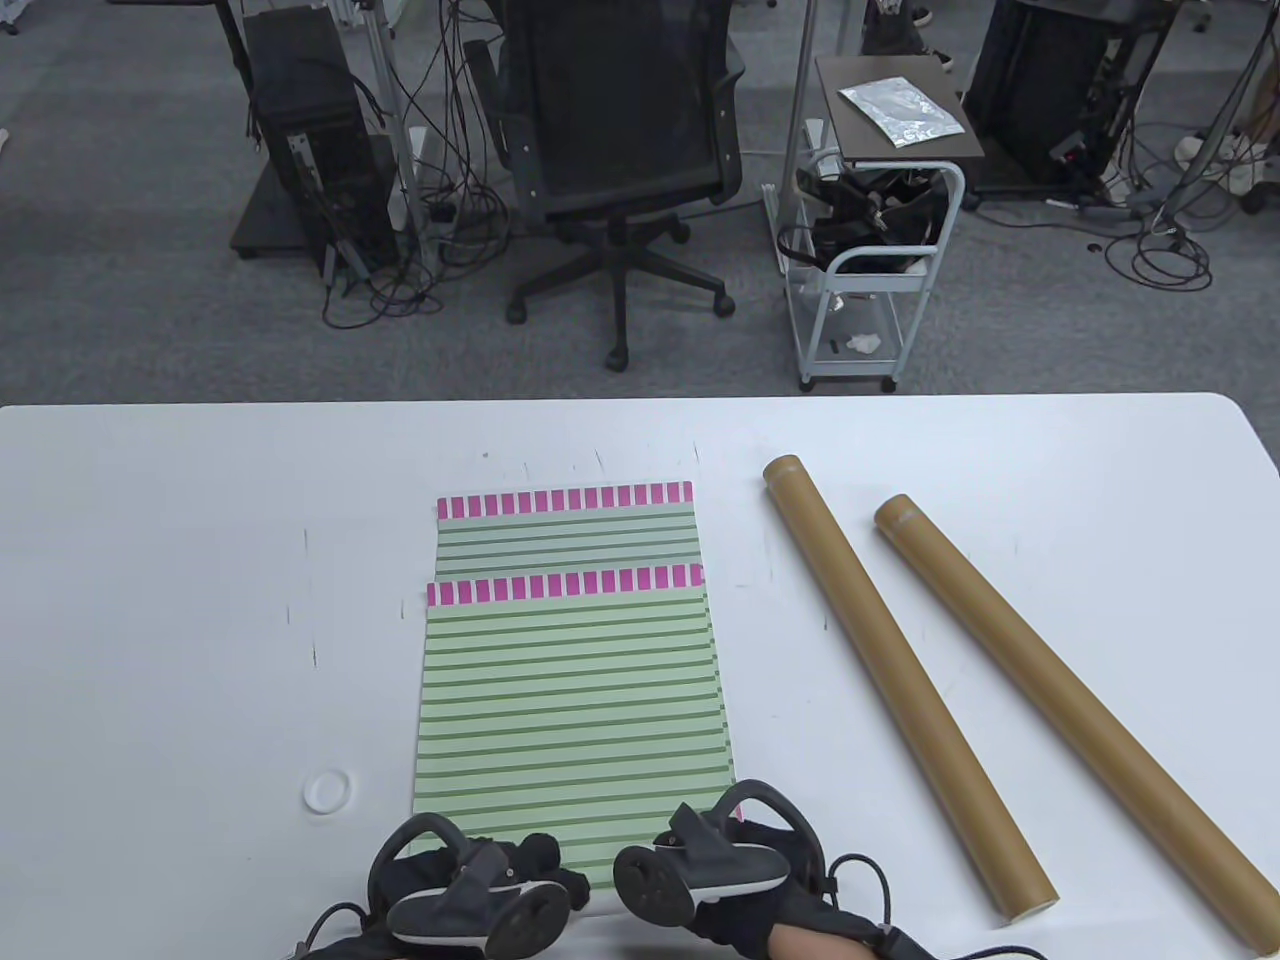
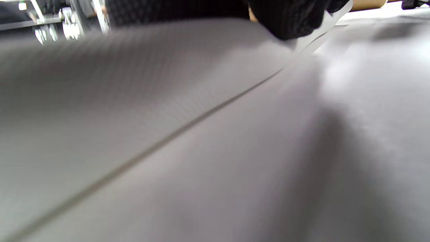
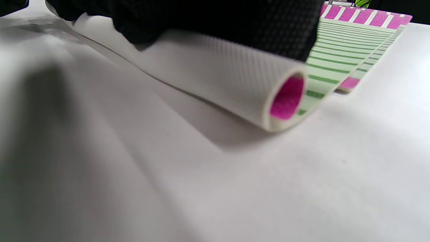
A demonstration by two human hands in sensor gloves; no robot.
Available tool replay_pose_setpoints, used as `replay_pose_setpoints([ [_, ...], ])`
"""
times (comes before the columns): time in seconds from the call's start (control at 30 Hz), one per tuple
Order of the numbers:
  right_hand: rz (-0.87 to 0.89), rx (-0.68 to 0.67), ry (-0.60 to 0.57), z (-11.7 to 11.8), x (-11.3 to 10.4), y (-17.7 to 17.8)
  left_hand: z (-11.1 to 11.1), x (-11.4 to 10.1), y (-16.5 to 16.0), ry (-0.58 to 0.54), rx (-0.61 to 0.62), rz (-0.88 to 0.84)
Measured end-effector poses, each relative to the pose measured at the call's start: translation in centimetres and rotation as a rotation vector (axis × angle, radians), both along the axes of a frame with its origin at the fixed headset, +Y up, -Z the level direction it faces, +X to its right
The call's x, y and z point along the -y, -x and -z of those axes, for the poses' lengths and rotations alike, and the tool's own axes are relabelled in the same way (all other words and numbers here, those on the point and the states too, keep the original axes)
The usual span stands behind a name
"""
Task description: Roll up mouse pads and store in mailing tubes
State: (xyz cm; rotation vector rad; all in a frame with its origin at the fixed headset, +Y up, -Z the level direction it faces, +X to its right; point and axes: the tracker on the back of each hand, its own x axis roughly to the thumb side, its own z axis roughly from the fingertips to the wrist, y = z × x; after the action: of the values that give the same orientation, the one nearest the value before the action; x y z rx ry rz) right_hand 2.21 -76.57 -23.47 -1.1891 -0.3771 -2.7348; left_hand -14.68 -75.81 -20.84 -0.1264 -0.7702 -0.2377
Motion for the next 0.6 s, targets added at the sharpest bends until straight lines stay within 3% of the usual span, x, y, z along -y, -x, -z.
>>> replay_pose_setpoints([
  [0.13, -0.033, 0.003, 0.029, 0.0, 0.0, 0.2, -1.0, -0.3, -0.4, -0.126, 0.046, 0.030],
  [0.4, -0.020, 0.021, 0.005, 0.2, 0.3, 0.0, -0.6, -0.1, -0.4, -0.138, 0.018, 0.021],
  [0.6, -0.079, -0.086, -0.176, -1.0, -0.3, 0.6, 0.7, 0.0, 0.3, -0.061, -0.057, -0.031],
])
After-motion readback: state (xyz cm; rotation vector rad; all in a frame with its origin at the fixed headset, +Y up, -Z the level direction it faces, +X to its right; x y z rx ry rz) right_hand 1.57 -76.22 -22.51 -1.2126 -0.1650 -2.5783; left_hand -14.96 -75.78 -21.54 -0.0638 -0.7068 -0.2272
